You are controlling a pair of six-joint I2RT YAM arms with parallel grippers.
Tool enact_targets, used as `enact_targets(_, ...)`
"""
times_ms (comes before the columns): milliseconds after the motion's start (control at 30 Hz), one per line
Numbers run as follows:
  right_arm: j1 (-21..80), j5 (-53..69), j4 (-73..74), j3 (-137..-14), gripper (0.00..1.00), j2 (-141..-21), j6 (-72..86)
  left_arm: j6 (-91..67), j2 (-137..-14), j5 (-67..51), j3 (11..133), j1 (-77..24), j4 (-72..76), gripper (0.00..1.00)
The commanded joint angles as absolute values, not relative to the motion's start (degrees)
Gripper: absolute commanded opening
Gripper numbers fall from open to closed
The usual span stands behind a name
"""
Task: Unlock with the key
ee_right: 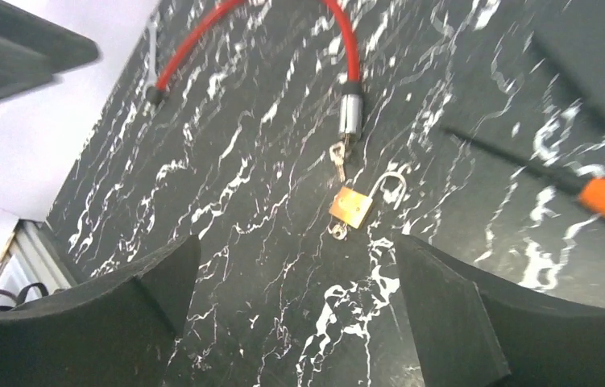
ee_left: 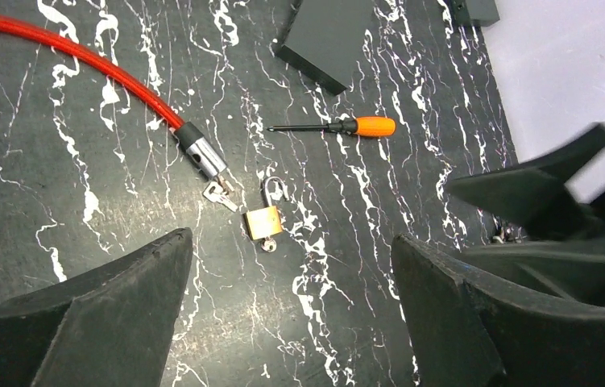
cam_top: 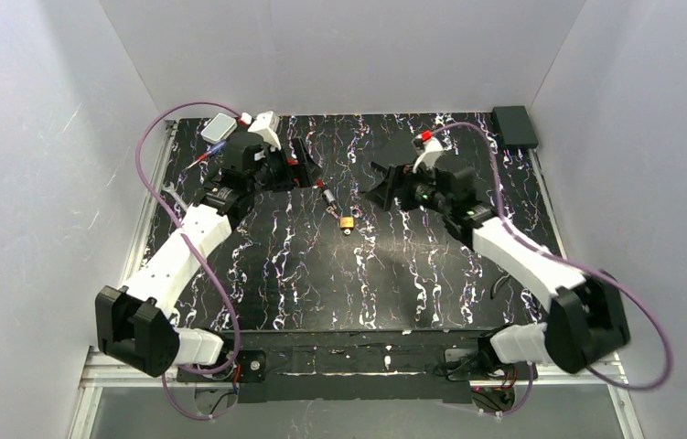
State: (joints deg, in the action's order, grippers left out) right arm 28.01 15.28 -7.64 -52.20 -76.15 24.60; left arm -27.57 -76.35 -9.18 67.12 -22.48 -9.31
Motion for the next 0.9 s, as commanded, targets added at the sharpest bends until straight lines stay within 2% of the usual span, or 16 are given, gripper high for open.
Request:
enact_targets(0,28.04,7.34,-4.54,-50.93,0.98,-64.06,18.70,-22.22,-71.75,-2.53,69.69,-25.65,-10.56,0.91)
enact_targets(167,28.04,2.16,-6.41,-46.33,0.98,-54.38,19.00,-18.15,-69.16,5.34,68.94,-29.80,-11.18,0.92)
enact_targets(333,28.04,-3.31,-4.13,-42.76,0.98,-47.93,21.42,-17.92,-64.28,6.44,66.52,-30.06,-13.72,0.93)
enact_targets(533,28.03,-5.62,-1.59,-37.58,0.98,-42.33,22.11,-13.02,-56.35,10.68,57.99,-30.06,-16.56,0.97)
enact_targets(667,28.01,-4.64,-4.25,-32.50,0.98,-38.05,22.85,-11.68,-52.93,10.63,49.52,-30.06,-12.72,0.98)
enact_targets(867,28.02,-5.62,-6.64,-27.32,0.98,-32.73,23.36,-11.36,-55.70,10.38,52.27,-30.06,-14.01,0.98)
